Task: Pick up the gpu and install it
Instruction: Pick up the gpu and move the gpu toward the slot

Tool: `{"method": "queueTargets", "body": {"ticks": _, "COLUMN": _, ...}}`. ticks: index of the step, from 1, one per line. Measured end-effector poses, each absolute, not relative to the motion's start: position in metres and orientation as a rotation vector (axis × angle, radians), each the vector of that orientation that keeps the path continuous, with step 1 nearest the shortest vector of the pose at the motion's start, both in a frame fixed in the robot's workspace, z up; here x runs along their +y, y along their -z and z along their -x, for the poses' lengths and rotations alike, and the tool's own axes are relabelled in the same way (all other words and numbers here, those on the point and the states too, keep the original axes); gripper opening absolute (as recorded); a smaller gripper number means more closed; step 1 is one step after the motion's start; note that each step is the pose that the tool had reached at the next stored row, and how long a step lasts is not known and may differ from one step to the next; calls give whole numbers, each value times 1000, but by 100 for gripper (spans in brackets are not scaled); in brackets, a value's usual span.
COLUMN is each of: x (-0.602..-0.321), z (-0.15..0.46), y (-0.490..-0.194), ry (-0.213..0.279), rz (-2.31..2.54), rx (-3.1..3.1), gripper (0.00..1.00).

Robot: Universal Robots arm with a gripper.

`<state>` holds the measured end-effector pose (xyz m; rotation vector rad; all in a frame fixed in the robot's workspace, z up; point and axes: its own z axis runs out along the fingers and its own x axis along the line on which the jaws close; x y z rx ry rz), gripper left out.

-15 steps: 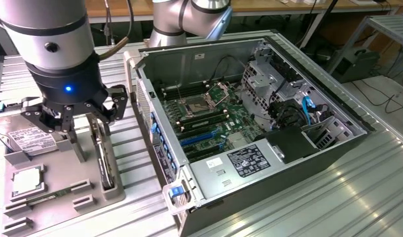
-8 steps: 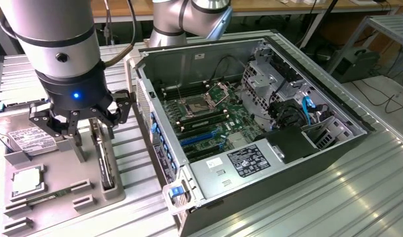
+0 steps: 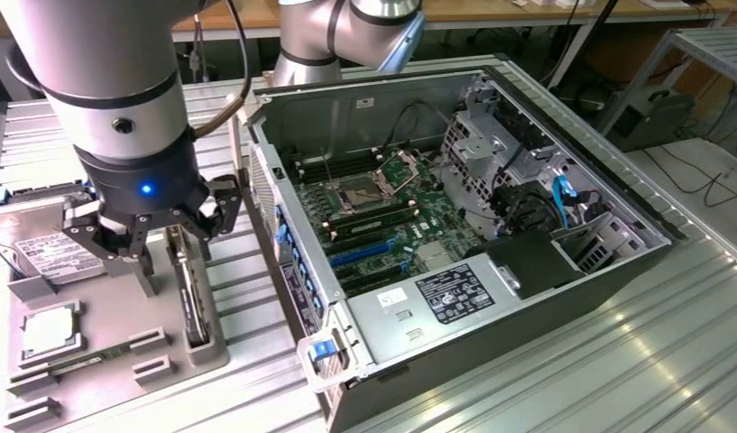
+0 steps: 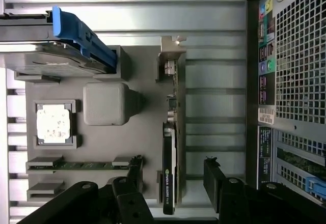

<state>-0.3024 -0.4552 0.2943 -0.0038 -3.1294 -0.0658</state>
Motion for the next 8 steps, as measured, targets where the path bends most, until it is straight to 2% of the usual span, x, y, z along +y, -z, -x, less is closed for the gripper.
{"method": "queueTargets", "body": {"ticks": 8, "x": -455, "z": 302, "y": -279, "ry": 66, "rz": -26, "rx": -3129, "gripper": 60}}
